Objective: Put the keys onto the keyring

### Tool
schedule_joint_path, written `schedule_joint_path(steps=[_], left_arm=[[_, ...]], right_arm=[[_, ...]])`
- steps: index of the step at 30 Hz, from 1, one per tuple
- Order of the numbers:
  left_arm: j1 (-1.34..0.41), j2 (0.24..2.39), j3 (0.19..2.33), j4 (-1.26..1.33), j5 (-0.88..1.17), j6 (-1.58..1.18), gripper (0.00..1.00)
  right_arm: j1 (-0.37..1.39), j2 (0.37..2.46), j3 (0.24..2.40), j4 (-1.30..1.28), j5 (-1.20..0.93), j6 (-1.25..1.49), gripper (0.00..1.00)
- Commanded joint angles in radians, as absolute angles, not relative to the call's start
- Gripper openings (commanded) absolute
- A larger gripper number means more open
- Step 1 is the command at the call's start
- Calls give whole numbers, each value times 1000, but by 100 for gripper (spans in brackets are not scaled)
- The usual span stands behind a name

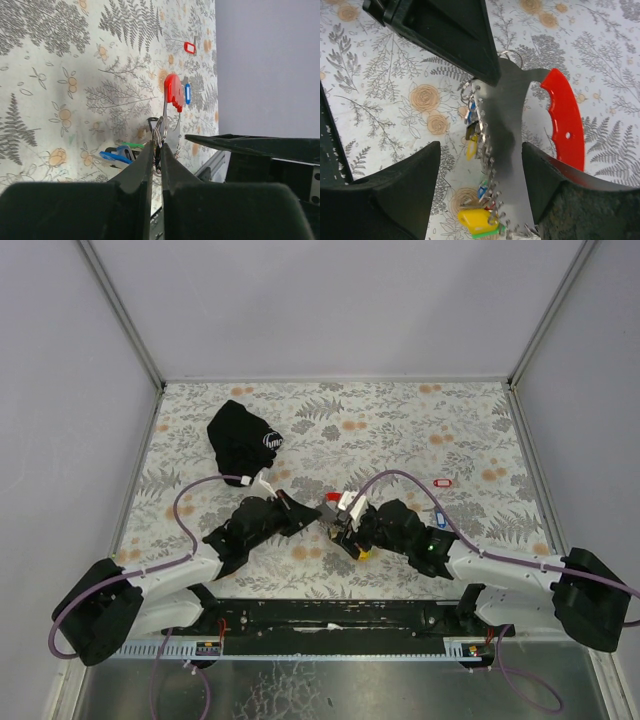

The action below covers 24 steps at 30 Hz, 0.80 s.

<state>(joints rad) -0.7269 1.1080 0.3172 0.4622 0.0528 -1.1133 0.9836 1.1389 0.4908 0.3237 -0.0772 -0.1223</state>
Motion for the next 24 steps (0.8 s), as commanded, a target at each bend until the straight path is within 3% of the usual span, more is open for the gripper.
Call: schedule_joint_path(steps=[1,10,15,24], left_arm=[[-732,1081,321,516,-19,-1012,0],[-732,1045,312,605,152,-571,0],[-733,997,331,565,223,-412,0],[-732,939,342,512,333,-279,0]], right_arm=[[991,1085,529,327,6,-178,73],[963,964,518,260,21,-201,72],[793,962,557,200,-229,-117,70],[708,1088,644,151,-464,-146,71]])
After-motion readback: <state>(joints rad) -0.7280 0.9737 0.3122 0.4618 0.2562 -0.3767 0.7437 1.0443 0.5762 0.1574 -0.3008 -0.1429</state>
